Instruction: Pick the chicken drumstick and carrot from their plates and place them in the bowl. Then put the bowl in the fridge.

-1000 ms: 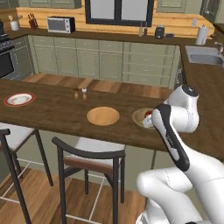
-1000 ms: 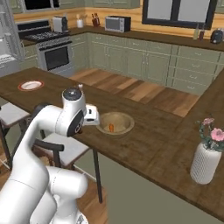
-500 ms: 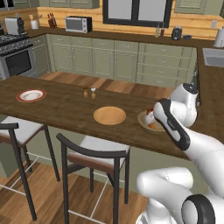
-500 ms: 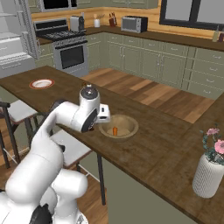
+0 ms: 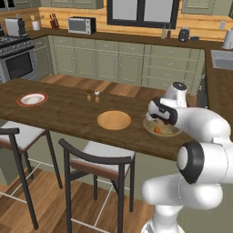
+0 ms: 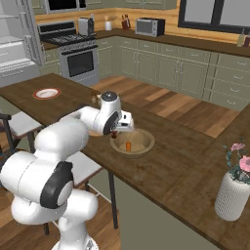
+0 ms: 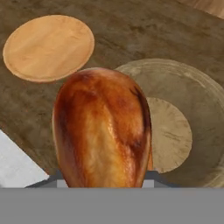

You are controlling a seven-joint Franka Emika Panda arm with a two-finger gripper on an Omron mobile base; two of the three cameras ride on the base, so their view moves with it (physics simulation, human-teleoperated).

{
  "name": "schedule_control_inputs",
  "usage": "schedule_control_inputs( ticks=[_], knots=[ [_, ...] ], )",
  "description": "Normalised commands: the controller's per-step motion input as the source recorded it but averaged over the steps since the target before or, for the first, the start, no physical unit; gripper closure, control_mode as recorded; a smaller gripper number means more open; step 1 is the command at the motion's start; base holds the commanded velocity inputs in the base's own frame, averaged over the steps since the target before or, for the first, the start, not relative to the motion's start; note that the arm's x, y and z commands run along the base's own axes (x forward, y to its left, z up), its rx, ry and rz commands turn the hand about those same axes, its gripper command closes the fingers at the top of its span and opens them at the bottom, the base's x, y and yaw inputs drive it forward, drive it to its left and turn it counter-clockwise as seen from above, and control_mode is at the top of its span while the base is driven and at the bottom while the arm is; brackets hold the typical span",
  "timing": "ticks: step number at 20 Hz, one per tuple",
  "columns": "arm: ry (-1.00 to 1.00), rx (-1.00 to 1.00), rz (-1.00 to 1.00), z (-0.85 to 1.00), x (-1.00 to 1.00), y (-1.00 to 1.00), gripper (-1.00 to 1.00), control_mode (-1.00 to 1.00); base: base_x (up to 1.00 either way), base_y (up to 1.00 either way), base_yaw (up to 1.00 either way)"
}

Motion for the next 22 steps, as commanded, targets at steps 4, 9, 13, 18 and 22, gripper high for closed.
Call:
schedule_control_inputs(
  ticks=[4, 9, 13, 18, 22],
  knots=[
    [0.0, 0.0, -0.07, -0.64, 0.47, -0.72, 1.0, -1.0, 0.0, 0.0, 0.0],
    [0.02, 0.0, 0.0, -0.36, 0.32, -0.62, 1.0, -1.0, 0.0, 0.0, 0.0],
    [0.01, 0.0, 0.02, -0.32, 0.22, -0.11, 1.0, -1.0, 0.0, 0.0, 0.0],
    [0.0, 0.0, 0.02, -0.41, 0.37, 0.0, 1.0, -1.0, 0.0, 0.0, 0.0],
    [0.0, 0.0, 0.03, -0.41, 0.44, 0.0, 1.0, -1.0, 0.0, 0.0, 0.0]
  ],
)
